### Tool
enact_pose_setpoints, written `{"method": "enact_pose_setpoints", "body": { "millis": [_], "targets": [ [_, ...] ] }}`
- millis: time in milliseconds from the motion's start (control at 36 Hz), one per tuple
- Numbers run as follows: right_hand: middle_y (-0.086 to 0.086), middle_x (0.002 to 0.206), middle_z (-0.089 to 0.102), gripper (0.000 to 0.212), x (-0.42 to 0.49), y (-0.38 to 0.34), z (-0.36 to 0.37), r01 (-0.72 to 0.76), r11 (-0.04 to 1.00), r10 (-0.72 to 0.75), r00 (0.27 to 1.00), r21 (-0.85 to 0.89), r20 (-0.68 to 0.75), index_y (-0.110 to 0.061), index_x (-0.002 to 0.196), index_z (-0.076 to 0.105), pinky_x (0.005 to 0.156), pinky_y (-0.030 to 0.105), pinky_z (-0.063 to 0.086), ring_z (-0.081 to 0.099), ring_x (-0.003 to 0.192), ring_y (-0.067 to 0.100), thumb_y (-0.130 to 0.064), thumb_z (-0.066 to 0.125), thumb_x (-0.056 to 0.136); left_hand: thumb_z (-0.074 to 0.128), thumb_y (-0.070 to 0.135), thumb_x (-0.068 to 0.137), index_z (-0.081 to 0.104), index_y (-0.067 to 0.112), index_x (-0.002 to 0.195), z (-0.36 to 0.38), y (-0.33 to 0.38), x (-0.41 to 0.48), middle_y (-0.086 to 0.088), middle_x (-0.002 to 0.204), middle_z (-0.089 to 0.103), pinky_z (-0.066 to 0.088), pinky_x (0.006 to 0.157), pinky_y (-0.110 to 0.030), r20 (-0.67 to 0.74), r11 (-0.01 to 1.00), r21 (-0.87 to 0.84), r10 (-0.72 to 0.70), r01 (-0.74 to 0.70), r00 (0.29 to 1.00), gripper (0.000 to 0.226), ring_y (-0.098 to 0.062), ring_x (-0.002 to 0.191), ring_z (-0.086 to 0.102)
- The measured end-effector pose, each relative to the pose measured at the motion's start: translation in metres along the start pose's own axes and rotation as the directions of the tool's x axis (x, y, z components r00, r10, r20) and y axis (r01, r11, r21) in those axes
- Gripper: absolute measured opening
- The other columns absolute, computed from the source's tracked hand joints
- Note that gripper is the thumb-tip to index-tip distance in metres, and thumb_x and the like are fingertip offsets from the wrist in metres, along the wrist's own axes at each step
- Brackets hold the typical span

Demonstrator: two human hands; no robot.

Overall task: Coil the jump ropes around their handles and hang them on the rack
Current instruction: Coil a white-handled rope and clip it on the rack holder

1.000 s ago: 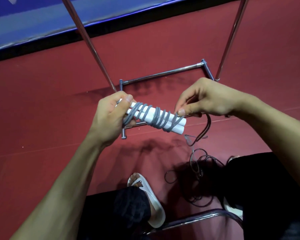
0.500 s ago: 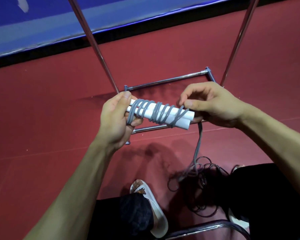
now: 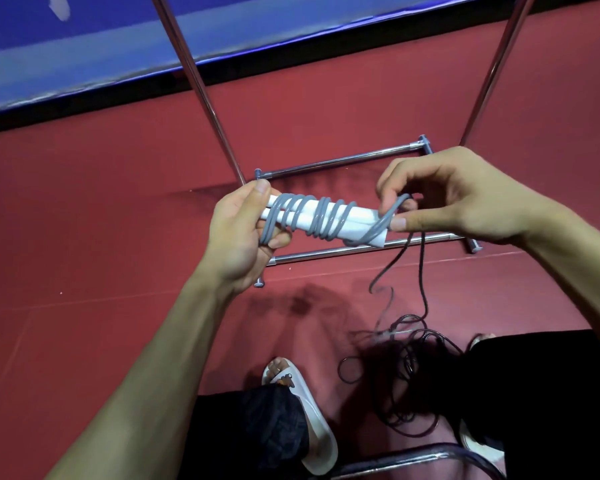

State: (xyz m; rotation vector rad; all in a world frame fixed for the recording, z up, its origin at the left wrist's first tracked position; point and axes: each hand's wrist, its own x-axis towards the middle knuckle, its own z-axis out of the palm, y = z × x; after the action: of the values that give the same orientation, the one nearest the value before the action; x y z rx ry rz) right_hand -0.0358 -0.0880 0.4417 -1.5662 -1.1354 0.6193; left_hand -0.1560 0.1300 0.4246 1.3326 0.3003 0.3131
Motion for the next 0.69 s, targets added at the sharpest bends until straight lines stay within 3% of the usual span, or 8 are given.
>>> {"method": "enact_pose_setpoints", "body": {
  "millis": [83, 167, 250, 333, 472, 694],
  "targets": [
    [0.019, 0.082, 0.056, 0.012, 0.000, -0.002, 0.002, 0.011, 0.999, -0.011, 1.000, -0.038, 0.009, -0.006, 0.083, 0.064, 0.063, 0.039, 0.040, 0.045, 0.067, 0.034, -0.010, 0.073, 0.076, 0.034, 0.013, 0.105, 0.054, 0.006, 0.068, 0.001, -0.002, 0.000, 0.003, 0.049, 0.054, 0.031, 0.040, -0.018, 0.033, 1.000, 0.021, -0.013, 0.013, 0.999, 0.043, -0.006, 0.040, 0.042],
    [0.013, 0.082, 0.059, 0.012, 0.002, -0.002, 0.003, 0.015, 0.997, -0.016, 1.000, -0.080, -0.010, -0.015, 0.081, 0.063, 0.064, 0.039, 0.041, 0.051, 0.070, 0.032, -0.005, 0.068, 0.077, 0.041, 0.015, 0.100, 0.046, 0.004, 0.073, 0.001, -0.006, 0.001, 0.002, 0.050, 0.049, 0.031, 0.041, -0.019, 0.082, 0.998, 0.056, -0.011, 0.006, 0.997, 0.031, -0.009, 0.041, 0.042],
    [0.009, 0.085, 0.058, 0.014, 0.005, -0.001, 0.006, 0.032, 0.986, -0.032, 0.999, -0.166, 0.003, -0.019, 0.082, 0.062, 0.065, 0.043, 0.040, 0.049, 0.071, 0.039, -0.006, 0.066, 0.079, 0.044, 0.017, 0.096, 0.046, 0.004, 0.070, 0.002, -0.012, 0.000, -0.002, 0.050, 0.047, 0.027, 0.041, -0.019, 0.117, 0.996, 0.086, -0.021, 0.010, 0.993, 0.030, -0.011, 0.042, 0.035],
    [0.002, 0.086, 0.056, 0.017, 0.007, 0.000, 0.009, 0.045, 0.970, -0.056, 0.998, -0.239, -0.038, -0.024, 0.083, 0.058, 0.069, 0.045, 0.043, 0.051, 0.075, 0.034, -0.008, 0.063, 0.081, 0.040, 0.013, 0.101, 0.046, 0.004, 0.071, 0.004, -0.011, 0.000, -0.001, 0.050, 0.049, 0.028, 0.041, -0.019, 0.119, 0.996, 0.088, -0.024, 0.013, 0.993, 0.032, -0.010, 0.041, 0.036],
    [0.017, 0.078, 0.054, 0.016, 0.009, 0.001, 0.009, 0.029, 0.976, -0.064, 0.986, -0.217, -0.155, -0.022, 0.082, 0.054, 0.065, 0.048, 0.039, 0.045, 0.071, 0.038, -0.007, 0.059, 0.083, 0.032, 0.012, 0.105, 0.046, 0.003, 0.073, 0.003, -0.004, 0.002, 0.002, 0.050, 0.051, 0.029, 0.040, -0.018, 0.031, 0.999, 0.029, -0.028, 0.027, 0.999, 0.036, -0.006, 0.041, 0.038],
    [0.027, 0.080, 0.052, 0.007, 0.007, 0.002, 0.011, -0.032, 0.995, 0.022, 0.994, -0.090, -0.104, -0.006, 0.081, 0.054, 0.064, 0.034, 0.035, 0.042, 0.068, 0.024, -0.002, 0.059, 0.077, 0.035, 0.012, 0.105, 0.049, 0.002, 0.074, 0.003, -0.006, 0.002, -0.003, 0.052, 0.054, 0.030, 0.040, -0.019, 0.023, 0.999, 0.042, -0.026, 0.025, 0.999, 0.035, -0.008, 0.042, 0.045]
  ]
}}
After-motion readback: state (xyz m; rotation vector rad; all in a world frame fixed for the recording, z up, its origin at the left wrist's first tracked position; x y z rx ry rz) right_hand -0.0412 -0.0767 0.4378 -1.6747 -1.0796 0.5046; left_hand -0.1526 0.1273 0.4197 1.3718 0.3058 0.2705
